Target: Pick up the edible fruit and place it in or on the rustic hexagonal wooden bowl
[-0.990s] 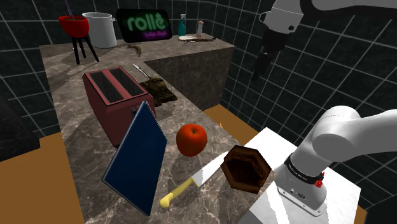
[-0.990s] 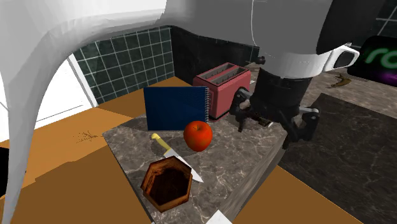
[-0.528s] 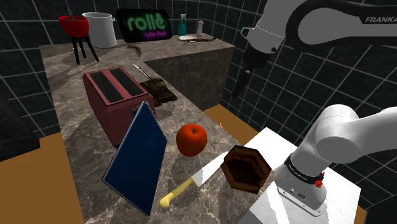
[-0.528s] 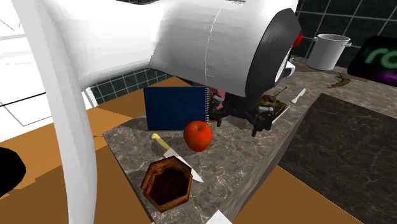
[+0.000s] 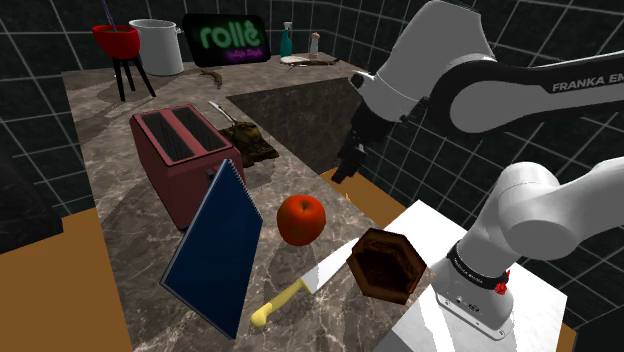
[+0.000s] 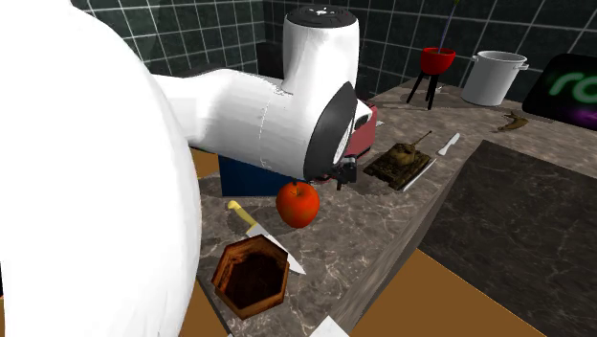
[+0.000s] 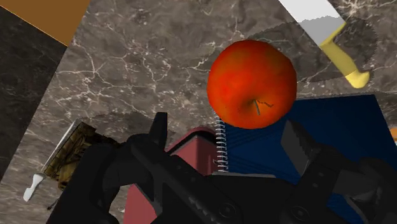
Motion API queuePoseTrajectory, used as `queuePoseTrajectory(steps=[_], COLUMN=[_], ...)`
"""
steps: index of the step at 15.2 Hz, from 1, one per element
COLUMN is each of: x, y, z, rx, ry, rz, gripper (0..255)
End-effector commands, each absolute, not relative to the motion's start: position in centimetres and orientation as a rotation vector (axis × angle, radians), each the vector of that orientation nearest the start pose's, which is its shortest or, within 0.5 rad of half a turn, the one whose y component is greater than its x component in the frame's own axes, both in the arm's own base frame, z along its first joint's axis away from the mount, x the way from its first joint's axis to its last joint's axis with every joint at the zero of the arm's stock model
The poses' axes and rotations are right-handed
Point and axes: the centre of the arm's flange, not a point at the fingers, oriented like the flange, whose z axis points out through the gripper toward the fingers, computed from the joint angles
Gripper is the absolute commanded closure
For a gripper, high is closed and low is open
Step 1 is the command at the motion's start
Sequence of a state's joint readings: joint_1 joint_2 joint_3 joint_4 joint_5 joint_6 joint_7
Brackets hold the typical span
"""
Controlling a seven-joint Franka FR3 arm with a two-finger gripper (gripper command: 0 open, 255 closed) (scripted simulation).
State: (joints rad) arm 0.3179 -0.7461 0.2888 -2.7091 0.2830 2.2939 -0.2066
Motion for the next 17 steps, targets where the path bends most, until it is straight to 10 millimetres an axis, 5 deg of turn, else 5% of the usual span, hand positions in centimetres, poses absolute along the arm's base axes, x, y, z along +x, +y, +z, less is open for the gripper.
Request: queuePoseTrajectory(steps=[1, 5, 12, 17], x=[28.6, 28.1, 29.3, 29.3], y=[22.6, 26.1, 27.1, 27.2], z=[45.5, 43.3, 40.0, 39.7], rx=[-2.819, -2.733, -2.733, -2.733], ry=[-0.98, -1.095, -1.095, -1.095], rz=[-0.525, -0.609, -0.609, -0.609], gripper=[0, 0, 0, 0])
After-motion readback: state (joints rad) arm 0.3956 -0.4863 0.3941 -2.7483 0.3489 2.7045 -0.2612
